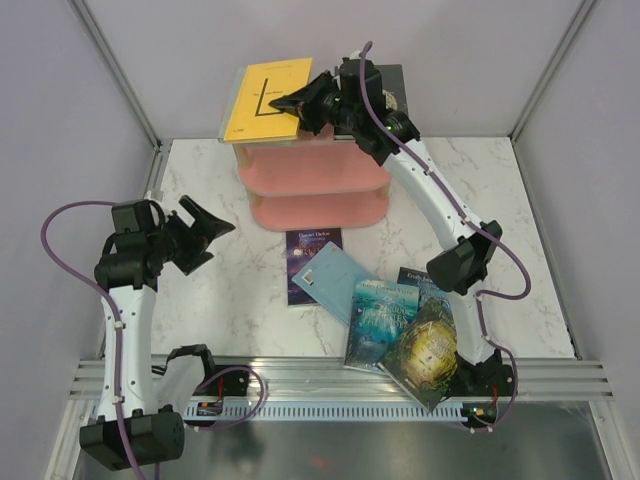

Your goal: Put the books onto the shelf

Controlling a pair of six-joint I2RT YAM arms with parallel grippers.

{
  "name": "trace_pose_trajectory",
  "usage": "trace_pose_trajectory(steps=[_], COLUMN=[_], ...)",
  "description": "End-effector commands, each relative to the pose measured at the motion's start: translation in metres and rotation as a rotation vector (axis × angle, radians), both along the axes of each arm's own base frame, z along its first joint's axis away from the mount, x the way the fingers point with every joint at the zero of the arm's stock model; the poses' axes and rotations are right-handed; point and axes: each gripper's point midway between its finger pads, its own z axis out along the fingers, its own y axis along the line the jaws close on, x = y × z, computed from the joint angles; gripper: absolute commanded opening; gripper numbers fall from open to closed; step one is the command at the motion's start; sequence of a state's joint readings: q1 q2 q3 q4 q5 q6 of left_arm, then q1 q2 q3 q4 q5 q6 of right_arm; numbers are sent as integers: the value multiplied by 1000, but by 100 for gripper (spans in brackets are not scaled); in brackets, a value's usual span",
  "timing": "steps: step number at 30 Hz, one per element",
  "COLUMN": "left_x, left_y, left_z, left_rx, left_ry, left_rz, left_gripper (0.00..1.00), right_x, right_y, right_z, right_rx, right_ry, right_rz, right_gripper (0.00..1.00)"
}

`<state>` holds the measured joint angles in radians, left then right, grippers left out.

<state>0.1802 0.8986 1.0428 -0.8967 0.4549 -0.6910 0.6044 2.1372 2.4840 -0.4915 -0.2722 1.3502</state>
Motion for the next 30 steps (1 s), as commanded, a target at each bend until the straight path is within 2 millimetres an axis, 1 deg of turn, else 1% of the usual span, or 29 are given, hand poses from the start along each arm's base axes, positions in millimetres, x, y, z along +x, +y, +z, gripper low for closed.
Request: trace_pose_trajectory(steps=[1, 3, 5, 6, 7, 8, 9, 10, 11, 12, 13, 14, 15, 16, 17, 18, 19, 23, 26, 27, 30], left_x=[-6, -6, -7, -6, -6, -5, -5, -5, -5, -5, -4, -4, -4, -2, -2, -1, 0, 8, 13, 14, 16], left_y=[-12, -13, -14, -14, -14, -15, -15, -15, -16, -16, -16, -16, -16, -15, -16, -16, -16, -14, -11, -11, -11], left_z=[20, 20, 21, 21, 22, 23, 24, 24, 25, 26, 26, 26, 26, 27, 27, 27, 30, 34, 37, 36, 36], left_rx=[-66, -66, -67, -67, -66, -66, -66, -66, -66, -65, -65, -65, -66, -66, -66, -66, -65, -66, -49, -49, -49], left_ry=[-21, -17, -21, -19, -22, -24, -25, -25, -27, -28, -28, -28, -25, -25, -23, -23, -28, -23, -34, -28, -28], left_rz=[-20, -25, -27, -29, -30, -32, -33, -33, -37, -37, -37, -38, -40, -37, -38, -40, -40, -40, -35, -34, -34], left_gripper=[100, 100, 100, 100, 100, 100, 100, 100, 100, 100, 100, 100, 100, 100, 100, 100, 100, 100, 100, 100, 100], right_x=[-30, -23, -19, -16, -14, -12, -13, -12, -8, -12, -11, -8, -12, -11, -10, -16, -16, -27, -31, -35, -40], right_y=[-1, -1, -2, -2, -3, -5, -7, -10, -14, -21, -25, -29, -35, -36, -41, -45, -46, -47, -48, -50, -52], right_z=[84, 80, 79, 78, 77, 76, 78, 77, 72, 79, 78, 69, 74, 64, 62, 65, 58, 52, 43, 45, 42], right_rx=[152, 154, 159, 159, 157, 152, 152, 141, 129, 130, 123, 101, 98, 82, 67, 60, 44, 5, -26, -31, -49], right_ry=[-177, -172, -173, -175, -175, -176, -181, -187, -180, -190, -191, -181, -188, -171, -174, -177, -167, -158, -143, -150, -146], right_rz=[35, 23, 14, 11, 5, 2, -1, -9, -21, -27, -31, -38, -38, -30, -33, -30, -26, 16, 29, 32, 40], right_gripper=[0, 1, 19, 31, 52, 62, 68, 77, 81, 84, 86, 87, 89, 98, 98, 98, 98, 98, 98, 98, 98])
